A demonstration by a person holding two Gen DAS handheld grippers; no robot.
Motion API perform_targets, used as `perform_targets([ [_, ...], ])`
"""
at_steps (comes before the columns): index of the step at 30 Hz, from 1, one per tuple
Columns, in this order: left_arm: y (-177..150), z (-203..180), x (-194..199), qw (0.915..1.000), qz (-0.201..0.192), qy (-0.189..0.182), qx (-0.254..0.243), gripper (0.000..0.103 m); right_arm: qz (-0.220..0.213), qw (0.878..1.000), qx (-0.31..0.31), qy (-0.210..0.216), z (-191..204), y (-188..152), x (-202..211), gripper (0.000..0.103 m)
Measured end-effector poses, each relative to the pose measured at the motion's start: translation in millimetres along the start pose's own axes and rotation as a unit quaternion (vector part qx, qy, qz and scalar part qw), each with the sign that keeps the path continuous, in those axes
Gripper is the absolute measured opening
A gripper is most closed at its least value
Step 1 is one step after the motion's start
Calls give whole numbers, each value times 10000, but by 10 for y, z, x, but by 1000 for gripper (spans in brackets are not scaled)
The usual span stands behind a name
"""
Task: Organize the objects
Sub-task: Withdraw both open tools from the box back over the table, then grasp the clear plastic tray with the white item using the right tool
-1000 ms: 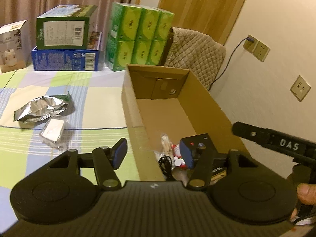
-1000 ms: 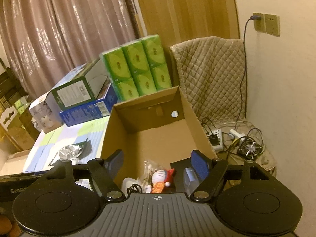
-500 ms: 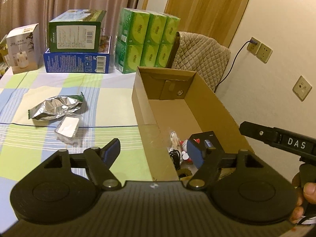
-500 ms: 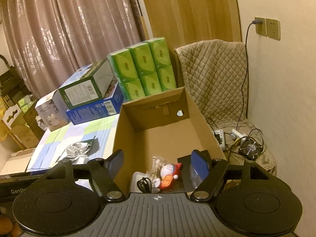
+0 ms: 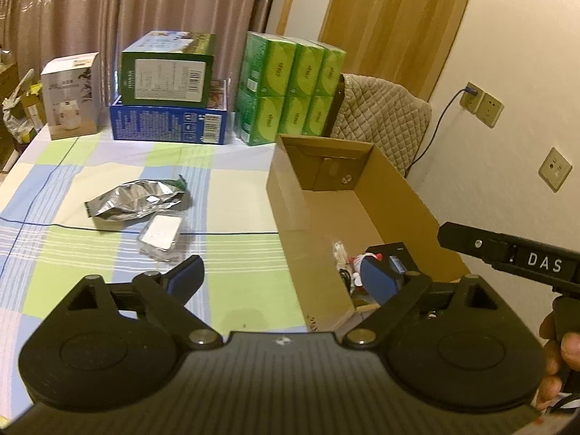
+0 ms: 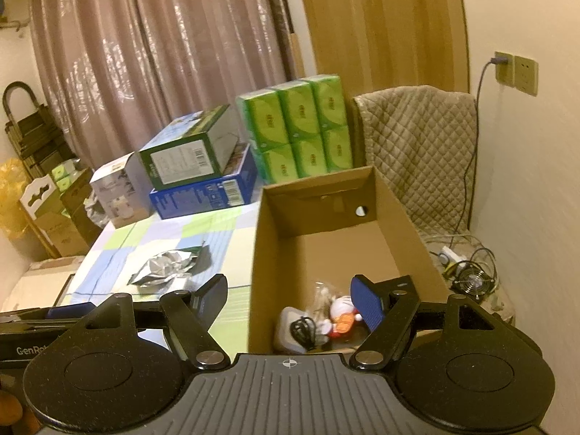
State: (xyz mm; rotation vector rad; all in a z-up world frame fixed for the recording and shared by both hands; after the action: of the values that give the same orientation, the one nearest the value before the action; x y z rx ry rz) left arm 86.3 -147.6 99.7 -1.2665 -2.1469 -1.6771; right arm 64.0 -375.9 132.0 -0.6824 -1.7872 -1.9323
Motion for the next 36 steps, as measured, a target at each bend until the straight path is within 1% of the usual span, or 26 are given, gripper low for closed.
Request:
perform_targets([
  [1,-2,22,32,10000,-11,40,-7,97,-3,10000,20,17,26,-4,8,72],
  [3,-3,71,83,9999,-1,96,-39,98,-6,10000,84,53,103,-14,16,72],
  [6,0,138,171,9999,-30,156,-69,102,9,9999,115,95,192,-31,15,72],
  [12,-12,323,305,9995,-76,289,-76,102,30,9993,323,208,449,-87,-18,72],
  [16,-46,528,371,9992,-77,404,5,102,51,9984,472,319,636,-142,-61,72],
  [19,-75,731,422,9984,-67,555,50,102,61,9972,607,430,812,-167,-123,72],
  [25,-99,1243,530,9947,-19,1023,140,102,38,9953,740,622,1133,-175,-284,72],
  [27,-96,1427,561,9934,-51,1122,238,102,64,9943,826,674,1257,-190,-369,72],
  [29,-81,1603,565,9923,-59,1193,324,102,93,9932,914,716,1388,-214,-476,72],
  [32,-60,1832,522,9900,-17,1370,325,102,126,9921,998,752,1569,-269,-672,72],
  [36,7,2123,389,9869,-33,1553,426,102,355,9921,865,838,1763,-361,-1044,72],
])
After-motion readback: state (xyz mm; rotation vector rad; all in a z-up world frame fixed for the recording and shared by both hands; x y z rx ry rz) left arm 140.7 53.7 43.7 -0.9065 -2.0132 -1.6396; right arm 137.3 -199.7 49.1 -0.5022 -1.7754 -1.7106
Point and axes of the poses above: each gripper's, at about its wrist camera, not at the fingertips, and x roughly against the way its jaws point, z to its left, y to its top, the point moved 1 cm from there along -x, roughly the way its jaws point, and after that the axes turned 14 degrees about -y, right-handed, at the moved point
